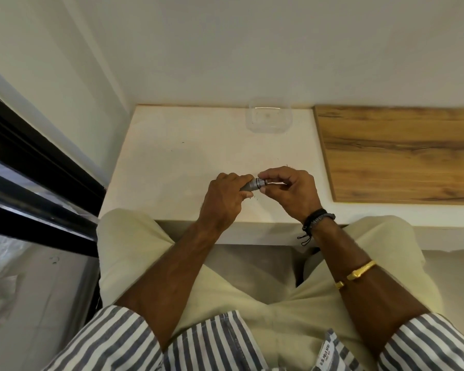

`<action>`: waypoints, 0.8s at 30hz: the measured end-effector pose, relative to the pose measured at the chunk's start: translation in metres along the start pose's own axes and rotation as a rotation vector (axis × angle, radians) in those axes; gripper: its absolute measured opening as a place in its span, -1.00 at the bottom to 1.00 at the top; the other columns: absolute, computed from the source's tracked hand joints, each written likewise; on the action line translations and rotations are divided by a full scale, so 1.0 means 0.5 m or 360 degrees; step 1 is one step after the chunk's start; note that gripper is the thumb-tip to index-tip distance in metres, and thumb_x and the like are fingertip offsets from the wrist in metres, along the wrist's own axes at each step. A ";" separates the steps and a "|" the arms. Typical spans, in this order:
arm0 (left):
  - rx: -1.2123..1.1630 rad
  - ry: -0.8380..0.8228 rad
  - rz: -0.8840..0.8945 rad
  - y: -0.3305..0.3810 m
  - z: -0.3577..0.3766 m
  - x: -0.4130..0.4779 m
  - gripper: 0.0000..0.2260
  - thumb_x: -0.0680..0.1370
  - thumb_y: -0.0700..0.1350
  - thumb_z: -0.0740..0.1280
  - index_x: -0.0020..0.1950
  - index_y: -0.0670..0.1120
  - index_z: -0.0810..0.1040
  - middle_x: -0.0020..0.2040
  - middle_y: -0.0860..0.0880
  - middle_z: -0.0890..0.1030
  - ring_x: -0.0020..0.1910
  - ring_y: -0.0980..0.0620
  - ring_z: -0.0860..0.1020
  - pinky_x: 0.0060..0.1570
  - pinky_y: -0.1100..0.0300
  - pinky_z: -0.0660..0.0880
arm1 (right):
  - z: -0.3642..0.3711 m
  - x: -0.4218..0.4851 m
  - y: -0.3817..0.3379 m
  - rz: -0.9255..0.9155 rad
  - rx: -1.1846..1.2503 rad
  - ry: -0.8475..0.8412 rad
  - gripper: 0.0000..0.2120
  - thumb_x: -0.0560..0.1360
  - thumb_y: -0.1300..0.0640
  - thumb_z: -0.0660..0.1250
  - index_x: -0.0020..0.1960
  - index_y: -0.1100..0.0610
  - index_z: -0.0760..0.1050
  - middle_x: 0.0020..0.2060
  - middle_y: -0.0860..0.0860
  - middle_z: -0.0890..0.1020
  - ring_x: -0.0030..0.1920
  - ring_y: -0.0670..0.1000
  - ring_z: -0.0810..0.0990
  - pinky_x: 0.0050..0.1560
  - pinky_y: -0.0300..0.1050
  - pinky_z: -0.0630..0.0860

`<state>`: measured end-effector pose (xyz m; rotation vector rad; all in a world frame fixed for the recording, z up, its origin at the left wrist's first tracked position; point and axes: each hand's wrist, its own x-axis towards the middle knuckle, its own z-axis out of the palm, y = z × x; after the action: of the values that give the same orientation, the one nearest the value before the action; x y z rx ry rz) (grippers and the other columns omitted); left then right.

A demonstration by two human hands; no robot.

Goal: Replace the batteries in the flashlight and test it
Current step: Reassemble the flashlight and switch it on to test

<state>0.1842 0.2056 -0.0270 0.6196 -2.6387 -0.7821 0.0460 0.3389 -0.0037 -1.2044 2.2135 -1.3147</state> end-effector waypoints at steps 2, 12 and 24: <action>0.0004 -0.0015 0.0005 -0.001 0.002 0.001 -0.68 0.61 -0.08 0.35 0.35 -0.14 0.54 0.10 -0.15 0.67 0.02 -0.15 0.53 0.09 -0.07 0.49 | 0.001 -0.002 -0.002 -0.0007 -0.0002 -0.0019 -0.75 0.45 0.29 0.53 0.11 0.13 0.70 -0.05 -0.06 0.71 -0.04 -0.20 0.65 0.07 -0.40 0.54; 0.0017 -0.0003 0.0047 -0.006 0.006 0.001 -0.72 0.61 -0.08 0.35 0.30 -0.11 0.57 0.05 -0.13 0.68 -0.01 -0.13 0.54 0.04 -0.09 0.50 | 0.002 -0.001 -0.003 0.0017 -0.0084 -0.0042 -0.75 0.48 0.16 0.52 0.16 0.14 0.69 -0.03 0.04 0.75 -0.05 -0.02 0.71 0.11 -0.19 0.61; -0.0045 0.0031 0.0064 -0.001 0.002 -0.002 -0.72 0.61 -0.10 0.35 0.30 -0.13 0.57 0.08 -0.14 0.68 0.03 -0.14 0.55 0.07 -0.12 0.51 | -0.005 0.001 -0.002 0.0213 -0.0016 -0.0193 -0.49 0.50 -0.16 0.44 0.39 -0.02 0.49 0.09 -0.06 0.68 -0.16 -0.09 0.73 -0.06 -0.18 0.68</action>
<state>0.1848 0.2062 -0.0282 0.5623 -2.6095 -0.7960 0.0446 0.3396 -0.0011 -1.0882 2.1760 -1.1491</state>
